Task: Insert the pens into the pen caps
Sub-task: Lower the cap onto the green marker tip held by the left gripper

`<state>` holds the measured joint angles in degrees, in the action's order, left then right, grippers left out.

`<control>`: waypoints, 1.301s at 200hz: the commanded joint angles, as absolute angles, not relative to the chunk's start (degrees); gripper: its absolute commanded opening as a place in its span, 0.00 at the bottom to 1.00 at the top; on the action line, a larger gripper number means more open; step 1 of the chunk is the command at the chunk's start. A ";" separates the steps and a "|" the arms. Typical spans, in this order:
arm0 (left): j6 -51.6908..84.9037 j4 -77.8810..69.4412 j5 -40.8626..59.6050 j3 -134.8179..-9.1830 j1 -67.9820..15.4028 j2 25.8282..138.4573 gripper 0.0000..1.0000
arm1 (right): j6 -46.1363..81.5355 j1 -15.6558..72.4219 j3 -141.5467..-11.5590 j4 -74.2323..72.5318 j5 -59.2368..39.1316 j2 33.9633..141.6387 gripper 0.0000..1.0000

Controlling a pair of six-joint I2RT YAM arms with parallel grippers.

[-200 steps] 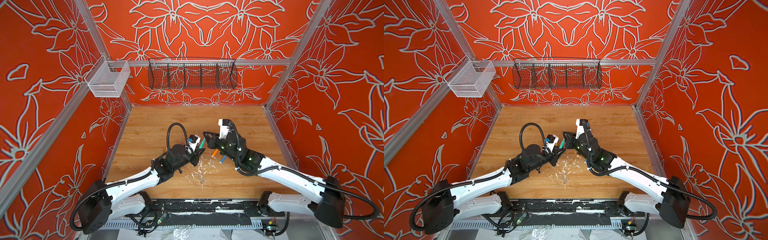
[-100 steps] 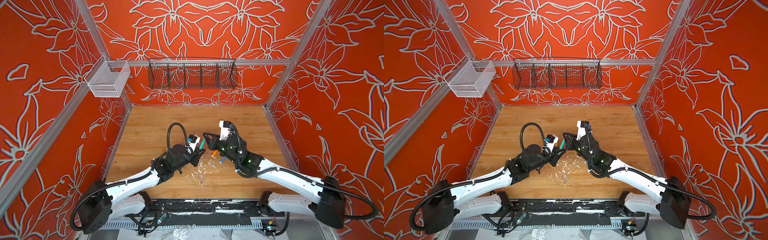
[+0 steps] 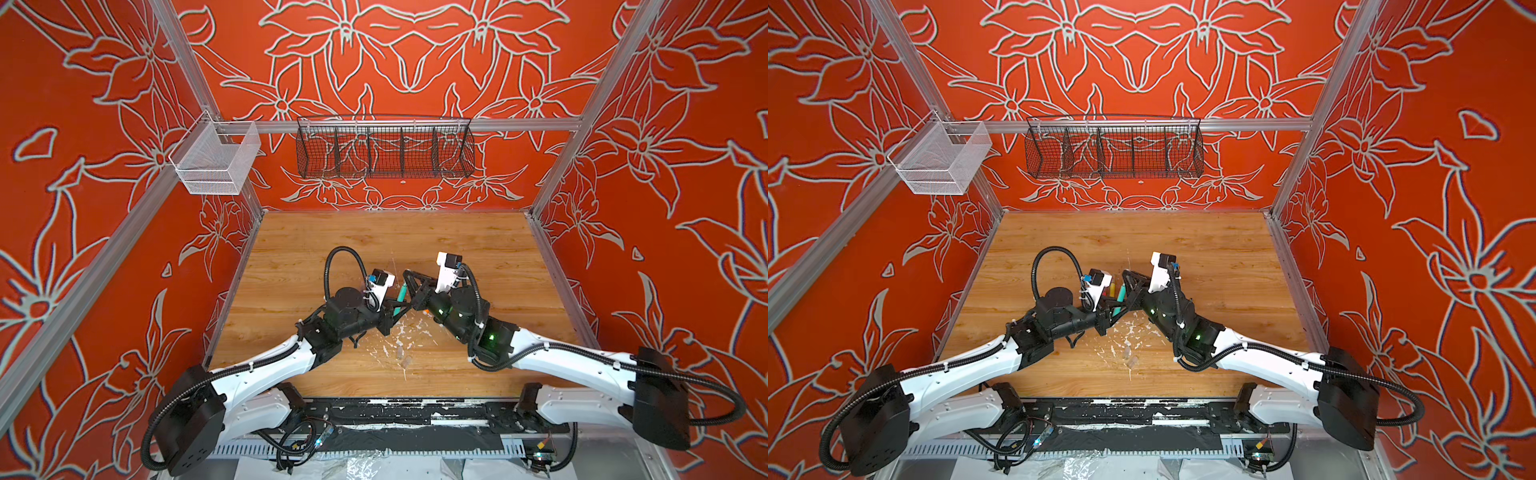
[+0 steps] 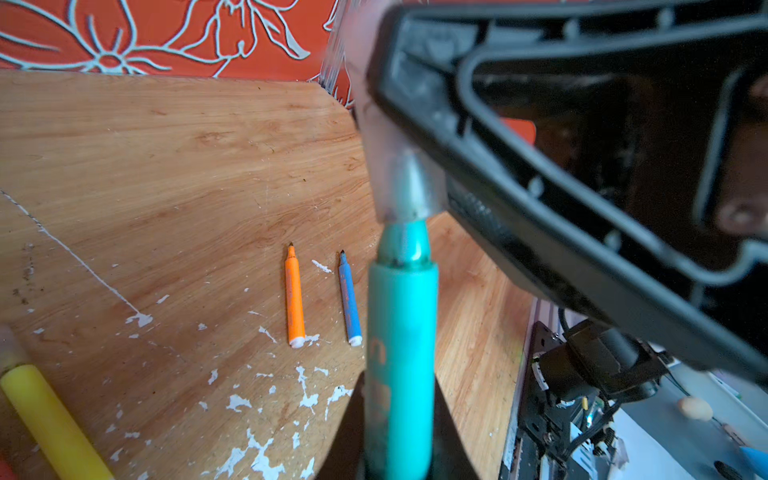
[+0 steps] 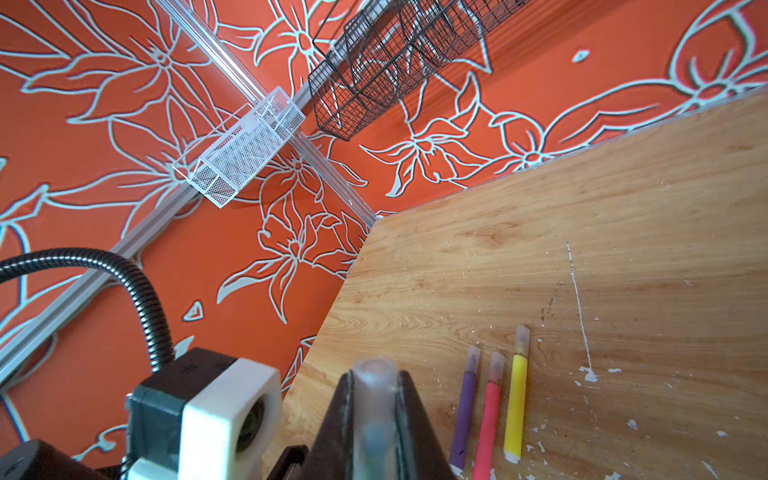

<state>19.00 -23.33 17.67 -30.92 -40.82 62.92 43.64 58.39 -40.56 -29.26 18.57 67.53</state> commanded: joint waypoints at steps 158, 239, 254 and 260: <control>18.85 -30.50 16.70 -30.22 -40.34 60.09 0.00 | 47.50 65.02 -36.31 -27.99 12.15 68.56 0.01; 18.87 -29.97 16.26 -30.21 -40.34 59.59 0.00 | 48.77 65.84 -34.35 -27.91 13.89 65.13 0.12; 18.72 -30.09 16.69 -30.29 -40.34 59.68 0.00 | 48.51 65.98 -34.58 -27.70 13.86 65.13 0.16; 18.72 -30.02 16.78 -30.32 -40.34 59.68 0.00 | 48.38 65.98 -34.69 -27.61 13.71 65.22 0.18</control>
